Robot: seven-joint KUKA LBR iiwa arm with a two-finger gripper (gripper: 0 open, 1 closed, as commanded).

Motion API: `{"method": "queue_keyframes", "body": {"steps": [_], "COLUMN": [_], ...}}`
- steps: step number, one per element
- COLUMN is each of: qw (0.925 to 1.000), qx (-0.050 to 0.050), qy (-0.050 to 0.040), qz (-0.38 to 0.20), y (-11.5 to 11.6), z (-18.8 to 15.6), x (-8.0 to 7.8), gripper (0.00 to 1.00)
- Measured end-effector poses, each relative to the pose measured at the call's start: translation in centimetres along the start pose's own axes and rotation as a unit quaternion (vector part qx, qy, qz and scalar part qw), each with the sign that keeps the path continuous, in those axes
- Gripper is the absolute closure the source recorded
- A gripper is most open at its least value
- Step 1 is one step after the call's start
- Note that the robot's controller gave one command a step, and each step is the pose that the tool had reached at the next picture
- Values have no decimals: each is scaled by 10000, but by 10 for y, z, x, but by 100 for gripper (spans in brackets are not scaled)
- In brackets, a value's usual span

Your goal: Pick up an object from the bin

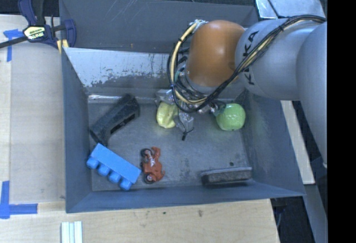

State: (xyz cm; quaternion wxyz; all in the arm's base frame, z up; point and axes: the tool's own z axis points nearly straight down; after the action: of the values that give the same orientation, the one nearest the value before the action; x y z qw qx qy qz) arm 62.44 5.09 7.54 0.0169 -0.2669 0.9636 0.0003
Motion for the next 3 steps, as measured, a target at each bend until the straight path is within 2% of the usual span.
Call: {"method": "queue_keyframes", "body": {"steps": [1,2,3], "qw": [10000,9803,9803], "qx": [0,8,6], "qy": [0,-23,-22], "qz": [1,-1976,-1973], "y": [0,-8,-8], "z": [0,-57,-57], "x": [0,29,29], "gripper": [100,100,100]}}
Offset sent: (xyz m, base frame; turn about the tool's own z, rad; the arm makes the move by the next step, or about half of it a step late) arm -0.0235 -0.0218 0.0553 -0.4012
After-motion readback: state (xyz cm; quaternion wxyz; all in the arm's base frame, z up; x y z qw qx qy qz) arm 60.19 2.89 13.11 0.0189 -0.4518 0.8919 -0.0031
